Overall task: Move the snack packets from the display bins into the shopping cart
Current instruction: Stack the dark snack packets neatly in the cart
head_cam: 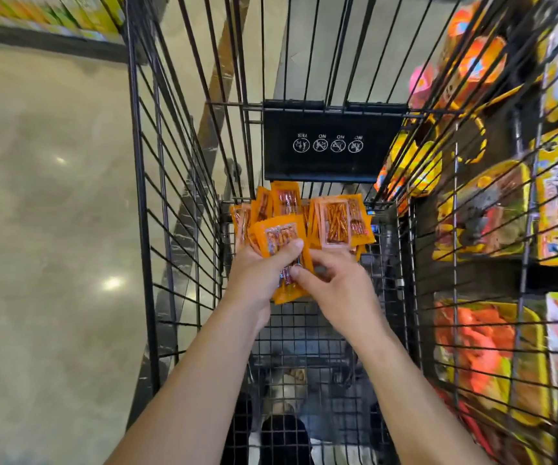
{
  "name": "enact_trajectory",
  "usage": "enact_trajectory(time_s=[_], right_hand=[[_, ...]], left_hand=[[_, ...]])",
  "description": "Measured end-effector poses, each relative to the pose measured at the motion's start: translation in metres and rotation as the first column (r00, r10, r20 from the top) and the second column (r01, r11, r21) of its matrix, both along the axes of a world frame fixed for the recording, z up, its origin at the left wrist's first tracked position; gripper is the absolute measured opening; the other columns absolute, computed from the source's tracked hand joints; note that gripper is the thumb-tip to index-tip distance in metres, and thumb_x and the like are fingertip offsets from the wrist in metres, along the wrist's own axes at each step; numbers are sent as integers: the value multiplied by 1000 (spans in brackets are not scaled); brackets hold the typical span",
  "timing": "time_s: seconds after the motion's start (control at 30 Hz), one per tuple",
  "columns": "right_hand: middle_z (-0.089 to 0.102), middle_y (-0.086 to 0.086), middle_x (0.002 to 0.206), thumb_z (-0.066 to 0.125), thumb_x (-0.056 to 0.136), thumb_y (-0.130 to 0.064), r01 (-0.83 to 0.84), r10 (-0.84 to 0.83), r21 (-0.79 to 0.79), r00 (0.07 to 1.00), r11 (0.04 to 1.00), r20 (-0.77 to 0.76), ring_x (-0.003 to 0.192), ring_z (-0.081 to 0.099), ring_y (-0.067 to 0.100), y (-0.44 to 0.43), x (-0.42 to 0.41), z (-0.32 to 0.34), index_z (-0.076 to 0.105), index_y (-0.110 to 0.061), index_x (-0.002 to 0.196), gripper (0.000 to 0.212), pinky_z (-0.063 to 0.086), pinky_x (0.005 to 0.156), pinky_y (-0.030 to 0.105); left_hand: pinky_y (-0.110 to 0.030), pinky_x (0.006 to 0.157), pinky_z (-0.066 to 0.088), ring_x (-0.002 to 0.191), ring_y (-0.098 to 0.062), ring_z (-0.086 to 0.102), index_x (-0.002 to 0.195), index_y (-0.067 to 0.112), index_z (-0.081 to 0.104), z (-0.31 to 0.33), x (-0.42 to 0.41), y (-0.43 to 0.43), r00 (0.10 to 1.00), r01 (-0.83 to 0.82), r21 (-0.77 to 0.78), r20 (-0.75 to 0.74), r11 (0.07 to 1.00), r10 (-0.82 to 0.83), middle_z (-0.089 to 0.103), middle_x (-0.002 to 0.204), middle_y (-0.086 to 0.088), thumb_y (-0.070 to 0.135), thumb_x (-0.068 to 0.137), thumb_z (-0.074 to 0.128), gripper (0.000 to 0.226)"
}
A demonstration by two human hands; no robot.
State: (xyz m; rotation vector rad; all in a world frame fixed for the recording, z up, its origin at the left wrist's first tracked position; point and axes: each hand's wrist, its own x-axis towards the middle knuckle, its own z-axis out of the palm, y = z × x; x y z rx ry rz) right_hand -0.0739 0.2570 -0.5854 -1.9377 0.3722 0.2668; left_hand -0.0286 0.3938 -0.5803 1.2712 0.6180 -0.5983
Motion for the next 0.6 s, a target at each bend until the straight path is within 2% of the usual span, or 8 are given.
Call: enact_trajectory(time_s=[0.07,0.13,0.23,0.3,0.37,0.43,0.5,0.6], right_hand=[[65,-26,106,71,85,-60,-2,1,-38,1000,999,-23,102,61,-7,-13,12,-4,72,-55,100,16,50,85,24],[67,-31,95,68,89,-57,109,-112,-55,992,993,-56,95,62,-11,-29,29,-16,70,-51,93,7,54,82,25],[61,-20,101,71,92,-51,288,-310,-166,942,943,-126,104,66,11,-47,56,-46,65,-39,97,14,59,92,49],[55,-5,111,72,88,-57,244,-324,-329,922,912,-212,118,59,25,-51,68,-65,64,-33,111,34,54,98,53],[51,1,114,74,85,-61,168,-332,-479,900,862,-282,118,54,27,-51,75,-79,63,-27,119,50,53,99,52],[57,1,113,78,84,-55,202,-354,-444,889,873,-291,109,61,24,-51,79,-89,62,-26,110,43,56,93,51],[67,4,114,82,85,-41,311,-398,-300,867,902,-299,101,70,26,-54,80,-94,60,-25,108,35,60,86,51],[63,5,122,80,87,-31,306,-397,-310,870,900,-292,107,68,27,-57,76,-95,62,-27,116,34,59,91,50]], left_hand=[[-45,81,66,102,-21,79,126,23,73,-5,2,2,998,-59,8,-11,998,59,82,110,-1,19,89,84,38],[-38,69,66,95,-17,80,121,25,74,-9,3,4,993,-115,12,-39,993,115,82,105,2,22,89,85,34],[-29,56,61,83,-12,80,110,25,76,-16,3,7,984,-164,0,-74,986,164,83,97,4,22,89,85,23],[-28,54,61,82,-11,80,105,28,77,-21,3,7,983,-167,-2,-78,986,166,83,96,5,23,89,86,20],[-28,55,61,83,-11,80,107,29,76,-26,3,6,983,-168,4,-73,986,168,83,97,6,24,88,86,22],[-29,58,62,85,-10,80,109,30,76,-31,2,6,982,-176,11,-70,984,177,83,98,7,25,87,88,26],[-31,60,64,86,-10,80,112,31,75,-34,1,6,981,-178,15,-74,984,179,83,99,8,26,86,88,30],[-31,62,64,88,-8,79,115,33,73,-39,0,5,979,-186,14,-82,982,186,82,100,10,28,86,88,32]])
